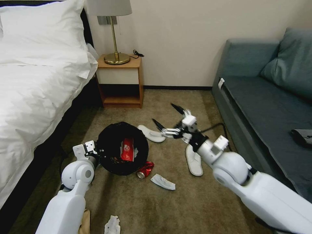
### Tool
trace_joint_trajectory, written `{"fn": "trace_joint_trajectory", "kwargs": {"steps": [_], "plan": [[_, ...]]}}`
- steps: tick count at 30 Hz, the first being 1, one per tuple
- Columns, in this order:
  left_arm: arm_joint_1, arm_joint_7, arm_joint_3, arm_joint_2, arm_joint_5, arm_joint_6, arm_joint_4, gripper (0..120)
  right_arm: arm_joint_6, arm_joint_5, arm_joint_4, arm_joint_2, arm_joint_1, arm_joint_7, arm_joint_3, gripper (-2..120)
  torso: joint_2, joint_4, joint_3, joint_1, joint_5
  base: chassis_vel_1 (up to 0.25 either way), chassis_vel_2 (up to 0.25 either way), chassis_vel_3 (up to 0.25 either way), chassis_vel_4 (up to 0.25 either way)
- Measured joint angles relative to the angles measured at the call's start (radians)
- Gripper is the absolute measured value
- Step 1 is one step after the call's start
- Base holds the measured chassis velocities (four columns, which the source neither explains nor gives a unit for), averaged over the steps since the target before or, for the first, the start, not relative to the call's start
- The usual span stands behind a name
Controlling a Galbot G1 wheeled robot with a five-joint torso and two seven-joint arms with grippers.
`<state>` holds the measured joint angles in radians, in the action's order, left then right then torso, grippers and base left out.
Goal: Pick up the trash bin, then pick up the garbage on the floor and place it into the trash bin.
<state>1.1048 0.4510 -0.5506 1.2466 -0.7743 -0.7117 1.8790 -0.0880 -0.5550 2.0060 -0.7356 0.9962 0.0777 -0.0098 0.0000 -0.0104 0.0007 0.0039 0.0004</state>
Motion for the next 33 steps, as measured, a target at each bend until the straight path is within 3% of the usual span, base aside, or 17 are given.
{"fn": "trace_joint_trajectory", "kwargs": {"steps": [7,9,10,12,13,15,16,18,19,20,21,22,25,26,28,32,33], "plan": [[-0.01,0.024,-0.054,-0.021,-0.042,-0.01,0.069,0,0.007,0.016,-0.089,0.083,0.026,0.028,-0.034,100,0.0,-0.0004,0.0,0.0,-0.0004,0.0,0.0,0.0,0.0],[-0.009,0.05,-0.087,-0.023,-0.068,-0.02,0.091,0,0.01,0.014,-0.17,0.097,-0.077,0.031,-0.177,100,0.0,0.0001,0.0,0.0,-0.0003,0.0,0.0,0.0,0.0],[-0.009,0.05,-0.087,-0.023,-0.068,-0.02,0.091,0,0.01,0.014,-0.17,0.097,-0.077,0.031,-0.177,100,0.0,0.0001,0.0,0.0,-0.0003,0.0,0.0,0.0,0.0],[-0.009,0.07,-0.113,-0.023,-0.088,-0.02,0.097,0,0.01,0.015,-0.261,0.071,-0.226,0.024,-0.349,100,0.0,0.0,0.0,0.0,-0.0003,0.0,0.0,0.0,0.0],[-0.009,0.07,-0.113,-0.023,-0.088,-0.02,0.097,0,0.01,0.015,-0.261,0.071,-0.226,0.024,-0.349,100,0.0,0.0,0.0,0.0,-0.0003,0.0,0.0,0.0,0.0],[-0.019,0.078,-0.144,-0.023,-0.103,-0.018,0.089,0,0.008,-0.001,-0.36,0.001,-0.397,0.015,-0.575,100,0.0,0.0004,0.0,0.0,-0.0012,0.0,0.0,0.0,0.0],[-0.019,0.078,-0.144,-0.023,-0.103,-0.018,0.089,0,0.008,-0.001,-0.36,0.001,-0.397,0.015,-0.575,100,0.0,0.0004,0.0,0.0,-0.0012,0.0,0.0,0.0,0.0],[-0.037,0.075,-0.173,-0.028,-0.11,-0.013,0.066,0,-0.003,-0.039,-0.445,-0.092,-0.531,0.01,-0.773,100,0.0,0.0007,0.0,0.0,0.0002,0.0,0.0,0.0,0.0],[-0.046,0.072,-0.183,-0.031,-0.113,-0.011,0.055,0,-0.011,-0.077,-0.485,-0.137,-0.6,0.01,-0.868,100,0.0,0.0007,0.0,0.0,-0.0009,0.0,0.0,0.0,0.0],[-0.046,0.072,-0.183,-0.031,-0.113,-0.011,0.055,0,-0.011,-0.077,-0.485,-0.137,-0.6,0.01,-0.868,100,0.0,0.0007,0.0,0.0,-0.0009,0.0,0.0,0.0,0.0],[-0.059,0.063,-0.188,-0.033,-0.116,-0.01,0.041,0,-0.018,-0.152,-0.531,-0.199,-0.686,0.01,-0.989,100,0.0,0.0007,0.0,0.0,-0.0009,0.0,0.0,0.0,0.0],[-0.059,0.063,-0.188,-0.033,-0.116,-0.01,0.041,0,-0.018,-0.152,-0.531,-0.199,-0.686,0.01,-0.989,100,0.0,0.0007,0.0,0.0,-0.0009,0.0,0.0,0.0,0.0],[-0.086,0.042,-0.186,-0.026,-0.115,-0.007,0.02,0,-0.026,-0.325,-0.604,-0.339,-0.814,-0.005,-1.18,100,0.0,-0.0001,0.0,0.0,-0.0014,0.0,0.0,0.0,0.0],[-0.086,0.042,-0.186,-0.026,-0.115,-0.007,0.02,0,-0.026,-0.325,-0.604,-0.339,-0.814,-0.005,-1.18,100,0.0,-0.0001,0.0,0.0,-0.0014,0.0,0.0,0.0,0.0],[-0.1,0.022,-0.178,-0.015,-0.109,-0.005,0.006,0,-0.01,-0.426,-0.636,-0.466,-0.871,-0.032,-1.287,100,0.0,0.0006,0.0,0.0,-0.0004,0.0,0.0,0.0,0.0],[-0.113,0.004,-0.171,-0.005,-0.095,0.001,-0.009,0,0.026,-0.515,-0.653,-0.543,-0.897,-0.057,-1.364,100,0.0,0.0009,0.0,0.0,-0.0008,0.0,0.0,0.0,0.0],[-0.121,-0.008,-0.167,-0.002,-0.088,0.003,-0.016,0,0.036,-0.546,-0.661,-0.565,-0.899,-0.083,-1.394,100,0.0,0.0001,0.0,0.0,-0.0008,0.0,0.0,0.0,0.0]]}}
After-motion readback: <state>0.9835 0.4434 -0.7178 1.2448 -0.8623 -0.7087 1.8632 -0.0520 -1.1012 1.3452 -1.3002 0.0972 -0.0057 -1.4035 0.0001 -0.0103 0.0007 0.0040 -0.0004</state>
